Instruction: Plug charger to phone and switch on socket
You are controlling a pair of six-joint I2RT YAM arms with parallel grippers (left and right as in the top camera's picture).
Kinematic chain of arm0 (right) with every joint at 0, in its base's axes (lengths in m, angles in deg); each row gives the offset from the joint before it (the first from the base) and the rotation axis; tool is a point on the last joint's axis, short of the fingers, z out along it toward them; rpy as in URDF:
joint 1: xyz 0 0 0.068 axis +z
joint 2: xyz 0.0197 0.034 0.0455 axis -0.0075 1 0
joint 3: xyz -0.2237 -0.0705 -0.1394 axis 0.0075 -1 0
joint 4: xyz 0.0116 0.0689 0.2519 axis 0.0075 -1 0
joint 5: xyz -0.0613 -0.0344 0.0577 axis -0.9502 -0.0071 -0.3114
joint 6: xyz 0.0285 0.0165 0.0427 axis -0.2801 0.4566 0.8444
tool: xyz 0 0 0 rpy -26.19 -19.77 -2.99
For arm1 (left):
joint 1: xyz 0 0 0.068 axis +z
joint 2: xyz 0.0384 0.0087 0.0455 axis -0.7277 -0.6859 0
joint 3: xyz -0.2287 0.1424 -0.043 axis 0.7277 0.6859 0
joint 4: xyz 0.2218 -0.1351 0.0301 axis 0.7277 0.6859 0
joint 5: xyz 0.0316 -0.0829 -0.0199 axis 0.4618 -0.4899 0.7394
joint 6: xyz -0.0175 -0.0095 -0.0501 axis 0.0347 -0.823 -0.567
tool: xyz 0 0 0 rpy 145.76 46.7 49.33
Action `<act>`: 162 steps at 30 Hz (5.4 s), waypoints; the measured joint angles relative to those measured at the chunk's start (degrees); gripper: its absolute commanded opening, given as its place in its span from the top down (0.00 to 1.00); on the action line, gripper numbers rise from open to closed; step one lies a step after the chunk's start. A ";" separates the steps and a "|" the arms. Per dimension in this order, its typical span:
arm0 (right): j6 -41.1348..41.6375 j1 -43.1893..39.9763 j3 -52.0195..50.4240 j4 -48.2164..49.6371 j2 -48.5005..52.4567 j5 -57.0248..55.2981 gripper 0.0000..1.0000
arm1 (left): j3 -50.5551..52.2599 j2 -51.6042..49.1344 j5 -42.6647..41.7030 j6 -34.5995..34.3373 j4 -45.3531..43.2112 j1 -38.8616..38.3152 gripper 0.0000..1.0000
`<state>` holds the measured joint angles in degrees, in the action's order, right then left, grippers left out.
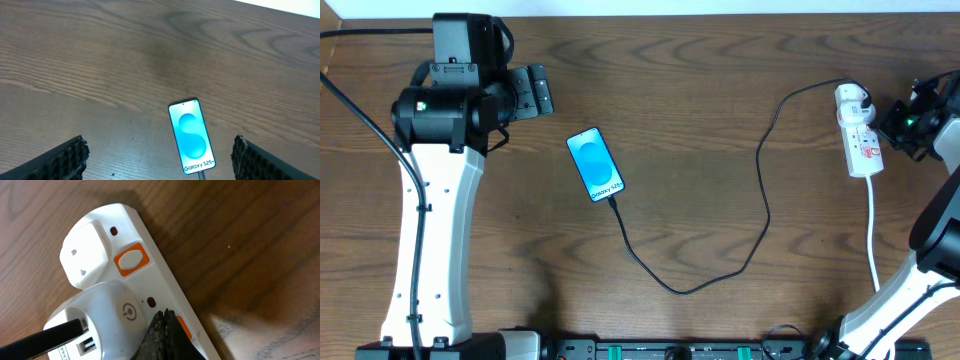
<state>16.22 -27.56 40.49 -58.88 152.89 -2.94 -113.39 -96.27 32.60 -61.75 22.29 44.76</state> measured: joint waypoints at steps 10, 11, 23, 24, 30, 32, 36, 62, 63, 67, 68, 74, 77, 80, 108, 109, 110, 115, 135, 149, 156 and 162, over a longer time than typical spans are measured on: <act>1.55 2.25 1.97 -3.67 0.20 -5.57 0.99 | 0.00 0.00 0.00 0.00 0.00 0.00 0.07; 2.29 2.78 2.38 -4.48 0.20 -7.10 0.99 | 0.00 0.00 0.00 0.00 0.02 0.00 0.07; 5.25 5.35 3.15 -8.79 -0.79 -13.35 0.96 | 0.00 0.00 0.00 0.00 0.00 0.00 0.07; 5.07 5.22 3.78 -9.97 -0.79 -13.25 0.85 | 0.00 0.00 0.00 0.00 0.02 0.00 0.07; -4.17 3.58 14.75 -32.98 -19.02 3.28 0.01 | 0.02 0.00 0.00 0.00 -0.04 0.00 0.07; -5.49 3.52 15.76 -42.95 -35.69 4.70 0.01 | 0.07 0.00 0.02 0.00 0.02 0.00 0.07; -6.14 3.52 16.52 -50.77 -51.19 2.21 0.01 | 0.07 0.00 0.00 0.00 0.00 0.00 0.07; -12.39 25.99 -81.74 20.35 -115.84 -21.46 0.01 | 0.15 0.00 0.02 0.00 -0.02 0.00 0.07; -12.39 25.99 -81.74 20.37 -116.34 -21.51 0.01 | 0.15 0.00 0.02 0.00 0.07 0.00 0.07; -12.41 25.99 -81.74 20.35 -116.83 -21.62 0.01 | 0.15 0.00 0.02 0.00 0.07 0.00 0.07; -12.41 25.99 -81.74 20.35 -116.83 -21.62 0.01 | 0.15 0.00 0.02 0.00 0.04 0.00 0.07; -12.41 25.99 -81.74 20.35 -116.83 -21.62 0.01 | 0.15 0.00 0.02 0.00 0.04 0.00 0.07; -12.39 25.99 -81.74 20.35 -116.83 -21.62 0.01 | 0.15 0.00 0.02 0.00 0.04 0.00 0.07; -12.41 25.99 -81.74 20.35 -116.83 -21.62 0.01 | 0.15 0.00 0.02 0.00 0.04 0.15 0.07; -12.41 25.99 -81.74 20.41 -116.93 -21.86 0.01 | 41.03 43.08 14.25 -0.13 -9.62 0.83 0.02; -12.39 25.99 -81.74 20.35 -116.96 -21.86 0.01 | 45.16 46.01 14.56 -0.17 -15.63 0.83 0.02; -12.41 25.99 -81.74 20.37 -116.96 -21.86 0.01 | 48.50 48.28 14.60 -0.24 -19.82 0.83 0.02; -12.39 25.99 -81.74 20.35 -116.98 -21.86 0.01 | 69.09 58.55 15.23 -0.59 -48.26 0.83 0.02; -12.41 25.99 -81.74 20.31 -116.98 -21.84 0.01 | 96.63 84.35 13.84 -1.09 -58.53 0.81 0.02; -12.39 25.99 -81.74 20.31 -116.98 -21.86 0.01 | 95.93 86.27 13.42 -1.07 -57.24 0.81 0.02; -12.41 25.99 -81.74 20.33 -116.98 -21.84 0.01 | 95.93 86.27 13.42 -1.07 -57.22 0.81 0.02; -12.41 25.99 -81.74 20.31 -116.98 -21.84 0.01 | 95.93 86.27 13.42 -1.07 -57.22 0.81 0.02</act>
<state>3.80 -1.57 -41.25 -38.57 35.92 -24.78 -17.46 -10.00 46.02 -62.82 -34.94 45.57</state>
